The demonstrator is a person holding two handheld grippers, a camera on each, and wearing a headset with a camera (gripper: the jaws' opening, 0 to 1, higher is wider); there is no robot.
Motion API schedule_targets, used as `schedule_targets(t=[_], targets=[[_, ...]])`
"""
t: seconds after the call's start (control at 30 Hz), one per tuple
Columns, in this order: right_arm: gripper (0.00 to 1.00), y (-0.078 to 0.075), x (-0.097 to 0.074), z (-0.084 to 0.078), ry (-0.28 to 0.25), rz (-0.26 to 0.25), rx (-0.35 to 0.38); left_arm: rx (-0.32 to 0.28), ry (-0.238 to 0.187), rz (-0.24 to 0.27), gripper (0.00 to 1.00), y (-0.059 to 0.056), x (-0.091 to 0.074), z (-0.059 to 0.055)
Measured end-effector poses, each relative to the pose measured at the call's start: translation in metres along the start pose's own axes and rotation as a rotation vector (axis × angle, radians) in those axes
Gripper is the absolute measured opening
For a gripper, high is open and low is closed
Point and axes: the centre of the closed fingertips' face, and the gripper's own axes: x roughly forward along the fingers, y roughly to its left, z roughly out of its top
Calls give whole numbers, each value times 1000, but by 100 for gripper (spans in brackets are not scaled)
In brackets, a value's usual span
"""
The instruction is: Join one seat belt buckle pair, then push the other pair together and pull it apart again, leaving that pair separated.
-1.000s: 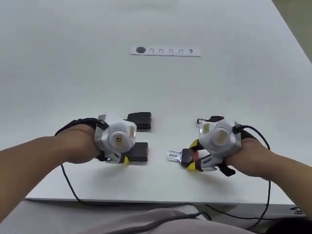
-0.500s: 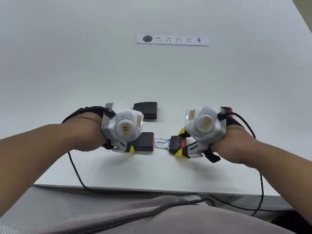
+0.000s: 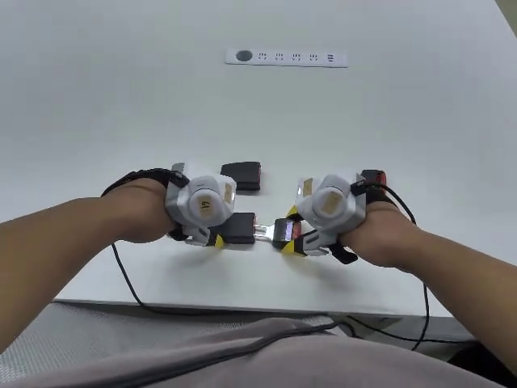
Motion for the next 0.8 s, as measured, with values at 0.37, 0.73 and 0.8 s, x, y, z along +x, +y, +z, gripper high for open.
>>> schedule_targets(t=[0.37,0.73,0.8], targets=[[33,0,3,5,-50,19,3,24,-6,-16,31,0,-1,0],[32,6,14,19,-21,22,-1,66,-2,-51,31,-1,1,1],[32,4,14,18,-29,21,5,68,-5,-50,30,-1,0,1]])
